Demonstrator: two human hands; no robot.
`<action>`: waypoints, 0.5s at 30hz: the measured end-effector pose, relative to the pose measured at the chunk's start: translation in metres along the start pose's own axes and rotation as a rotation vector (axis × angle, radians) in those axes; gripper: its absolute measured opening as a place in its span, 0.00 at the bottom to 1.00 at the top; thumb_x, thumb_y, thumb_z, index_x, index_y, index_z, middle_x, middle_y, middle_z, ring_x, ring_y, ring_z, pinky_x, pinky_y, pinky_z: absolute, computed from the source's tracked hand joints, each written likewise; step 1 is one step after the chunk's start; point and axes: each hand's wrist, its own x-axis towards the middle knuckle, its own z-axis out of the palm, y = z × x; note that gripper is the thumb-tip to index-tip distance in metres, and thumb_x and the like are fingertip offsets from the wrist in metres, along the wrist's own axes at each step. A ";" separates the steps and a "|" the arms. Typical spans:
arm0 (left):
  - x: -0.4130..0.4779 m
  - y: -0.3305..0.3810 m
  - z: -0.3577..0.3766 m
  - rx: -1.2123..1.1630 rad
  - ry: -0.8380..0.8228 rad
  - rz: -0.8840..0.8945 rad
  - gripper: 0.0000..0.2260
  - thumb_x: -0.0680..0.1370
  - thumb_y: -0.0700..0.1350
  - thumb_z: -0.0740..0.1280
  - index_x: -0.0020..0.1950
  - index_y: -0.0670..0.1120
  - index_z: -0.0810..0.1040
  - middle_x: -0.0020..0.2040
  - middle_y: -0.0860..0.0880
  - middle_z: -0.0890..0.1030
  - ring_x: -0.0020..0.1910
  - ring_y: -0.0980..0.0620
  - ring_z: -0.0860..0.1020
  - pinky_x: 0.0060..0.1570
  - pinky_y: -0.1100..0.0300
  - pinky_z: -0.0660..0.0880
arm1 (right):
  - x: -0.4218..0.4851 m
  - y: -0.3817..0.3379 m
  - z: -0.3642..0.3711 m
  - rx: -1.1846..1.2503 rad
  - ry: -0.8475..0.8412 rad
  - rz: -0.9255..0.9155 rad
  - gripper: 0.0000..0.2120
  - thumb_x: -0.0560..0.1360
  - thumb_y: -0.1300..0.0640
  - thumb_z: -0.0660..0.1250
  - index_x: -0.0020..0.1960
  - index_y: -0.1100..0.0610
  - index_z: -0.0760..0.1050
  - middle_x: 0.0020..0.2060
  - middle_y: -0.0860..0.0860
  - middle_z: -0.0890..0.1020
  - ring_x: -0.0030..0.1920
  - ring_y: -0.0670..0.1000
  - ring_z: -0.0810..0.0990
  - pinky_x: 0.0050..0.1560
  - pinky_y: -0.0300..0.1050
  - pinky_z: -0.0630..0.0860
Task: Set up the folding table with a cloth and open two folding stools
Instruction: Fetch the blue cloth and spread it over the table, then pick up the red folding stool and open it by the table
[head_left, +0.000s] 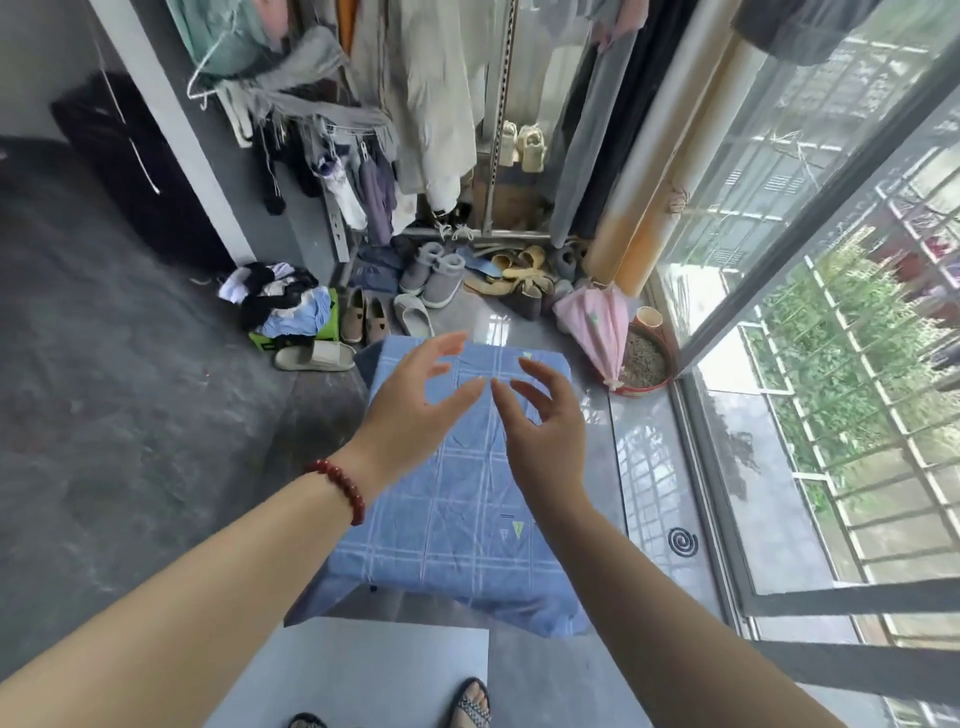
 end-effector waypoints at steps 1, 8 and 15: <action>-0.001 0.008 0.000 0.001 0.003 0.007 0.21 0.76 0.53 0.65 0.69 0.56 0.67 0.65 0.61 0.71 0.61 0.63 0.70 0.55 0.65 0.65 | -0.001 -0.008 -0.003 0.015 -0.003 -0.002 0.15 0.73 0.55 0.70 0.59 0.54 0.74 0.57 0.45 0.78 0.57 0.43 0.78 0.42 0.25 0.72; -0.013 0.046 -0.004 -0.041 0.049 0.055 0.15 0.76 0.55 0.65 0.62 0.58 0.71 0.61 0.62 0.74 0.60 0.65 0.72 0.58 0.58 0.68 | -0.010 -0.045 -0.021 0.068 -0.054 -0.051 0.13 0.73 0.56 0.71 0.57 0.53 0.75 0.54 0.49 0.81 0.54 0.40 0.79 0.42 0.26 0.72; -0.027 0.053 -0.015 -0.098 0.141 0.058 0.19 0.68 0.65 0.64 0.57 0.62 0.72 0.59 0.63 0.75 0.59 0.65 0.73 0.55 0.62 0.70 | -0.013 -0.063 -0.012 0.131 -0.096 -0.100 0.10 0.73 0.58 0.71 0.54 0.55 0.77 0.52 0.51 0.81 0.54 0.44 0.80 0.42 0.26 0.73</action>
